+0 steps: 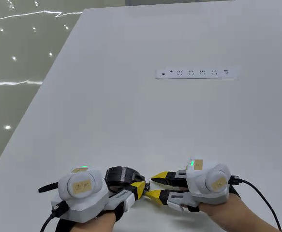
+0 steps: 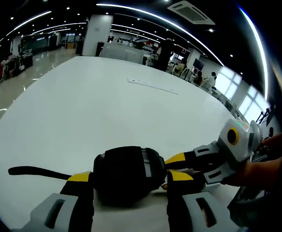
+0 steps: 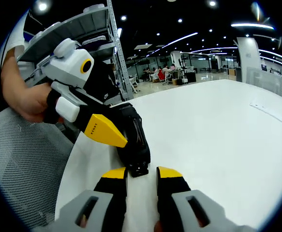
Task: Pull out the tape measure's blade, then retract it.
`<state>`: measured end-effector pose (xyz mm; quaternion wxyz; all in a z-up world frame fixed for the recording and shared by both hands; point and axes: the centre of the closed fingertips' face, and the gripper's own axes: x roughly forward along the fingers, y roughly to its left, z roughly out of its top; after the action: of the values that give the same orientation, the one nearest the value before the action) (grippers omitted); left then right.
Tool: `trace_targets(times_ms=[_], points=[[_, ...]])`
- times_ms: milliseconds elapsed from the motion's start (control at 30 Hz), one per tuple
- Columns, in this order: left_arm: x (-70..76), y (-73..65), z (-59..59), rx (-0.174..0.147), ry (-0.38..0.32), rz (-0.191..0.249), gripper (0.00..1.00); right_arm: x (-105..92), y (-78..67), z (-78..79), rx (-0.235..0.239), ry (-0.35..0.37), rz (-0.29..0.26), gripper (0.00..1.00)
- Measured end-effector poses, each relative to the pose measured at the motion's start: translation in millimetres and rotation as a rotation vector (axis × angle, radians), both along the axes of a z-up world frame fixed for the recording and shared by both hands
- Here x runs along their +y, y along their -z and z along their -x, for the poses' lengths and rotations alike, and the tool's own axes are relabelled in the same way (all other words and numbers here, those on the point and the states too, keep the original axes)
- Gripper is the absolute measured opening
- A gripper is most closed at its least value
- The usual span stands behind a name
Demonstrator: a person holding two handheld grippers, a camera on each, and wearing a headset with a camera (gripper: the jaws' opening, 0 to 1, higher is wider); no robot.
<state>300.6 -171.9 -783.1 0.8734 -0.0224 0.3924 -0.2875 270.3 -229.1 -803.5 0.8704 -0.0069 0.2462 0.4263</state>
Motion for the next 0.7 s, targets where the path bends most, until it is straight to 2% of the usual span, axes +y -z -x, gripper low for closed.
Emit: trace_targets(times_ms=[100,233,300,367,467,700], points=[[-0.3,-1.0,3.0,-0.004,0.032,-0.010,0.58,-4.1,-3.3,2.5,0.002,0.009,0.003,0.24],[0.3,-6.5,4.3,-0.008,0.042,0.004,0.59,-6.9,-6.4,7.4,0.011,0.015,0.002,0.26],[0.7,-9.4,4.3,0.006,0.039,0.022,0.59,-8.7,-7.8,9.8,0.014,0.018,0.007,0.26],[0.9,-10.8,4.5,0.005,0.051,0.027,0.60,-11.1,-10.2,10.9,0.019,0.028,0.005,0.26],[0.6,-16.3,7.1,-0.013,0.106,0.014,0.59,-14.3,-15.9,13.9,0.021,0.037,0.009,0.28],[4.7,-29.4,5.7,-0.027,0.165,0.018,0.60,-23.1,-25.2,20.9,0.020,0.056,0.026,0.32]])
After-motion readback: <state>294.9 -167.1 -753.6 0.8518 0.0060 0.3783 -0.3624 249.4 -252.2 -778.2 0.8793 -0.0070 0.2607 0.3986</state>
